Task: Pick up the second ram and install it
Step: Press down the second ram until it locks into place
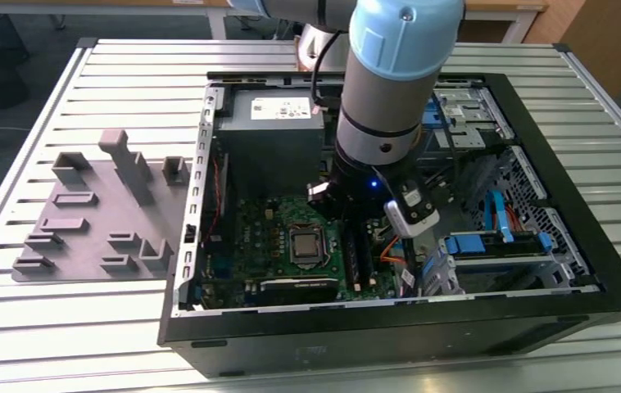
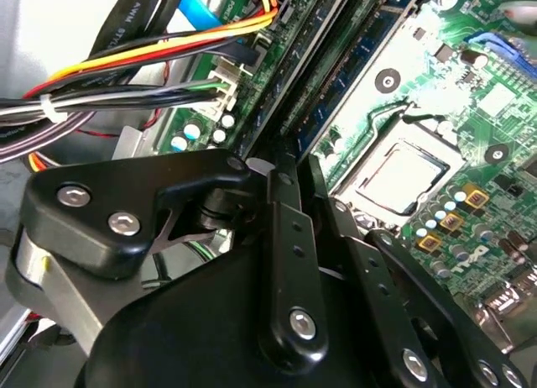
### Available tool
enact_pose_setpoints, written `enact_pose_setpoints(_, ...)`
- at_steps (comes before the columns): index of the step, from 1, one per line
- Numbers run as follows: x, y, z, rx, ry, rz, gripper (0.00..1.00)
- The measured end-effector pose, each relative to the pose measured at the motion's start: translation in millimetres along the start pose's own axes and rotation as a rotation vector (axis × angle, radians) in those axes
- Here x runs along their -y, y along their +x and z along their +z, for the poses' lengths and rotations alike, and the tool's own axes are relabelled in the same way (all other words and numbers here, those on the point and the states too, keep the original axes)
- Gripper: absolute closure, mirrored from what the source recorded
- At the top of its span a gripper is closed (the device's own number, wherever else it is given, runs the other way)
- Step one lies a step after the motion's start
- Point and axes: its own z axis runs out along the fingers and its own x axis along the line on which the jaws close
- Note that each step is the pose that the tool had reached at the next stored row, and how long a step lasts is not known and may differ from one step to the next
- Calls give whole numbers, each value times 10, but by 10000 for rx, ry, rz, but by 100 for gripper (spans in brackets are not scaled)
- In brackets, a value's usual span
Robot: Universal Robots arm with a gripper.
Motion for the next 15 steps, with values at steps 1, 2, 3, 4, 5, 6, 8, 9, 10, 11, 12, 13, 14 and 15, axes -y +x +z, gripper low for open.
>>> enact_pose_setpoints(1,0,0,-26,0,2,0,78)
enact_pose_setpoints(2,-1,0,-56,0,0,0,78)
enact_pose_setpoints(3,-2,0,-90,0,0,0,78)
enact_pose_setpoints(4,-2,0,-125,0,1,0,78)
enact_pose_setpoints(5,-3,0,-160,-1,2,0,78)
enact_pose_setpoints(6,-4,0,-195,0,0,0,78)
enact_pose_setpoints(8,-5,0,-258,-1,2,0,78)
enact_pose_setpoints(9,-6,0,-278,0,1,-1,78)
enact_pose_setpoints(10,-6,0,-291,-1,3,0,78)
enact_pose_setpoints(11,-6,0,-291,0,0,0,80)
enact_pose_setpoints(12,-6,0,-291,0,-1,-1,87)
enact_pose_setpoints(13,-6,-1,-291,0,-1,0,87)
enact_pose_setpoints(14,-6,0,-291,0,-1,0,87)
enact_pose_setpoints(15,-6,0,-292,0,0,-1,89)
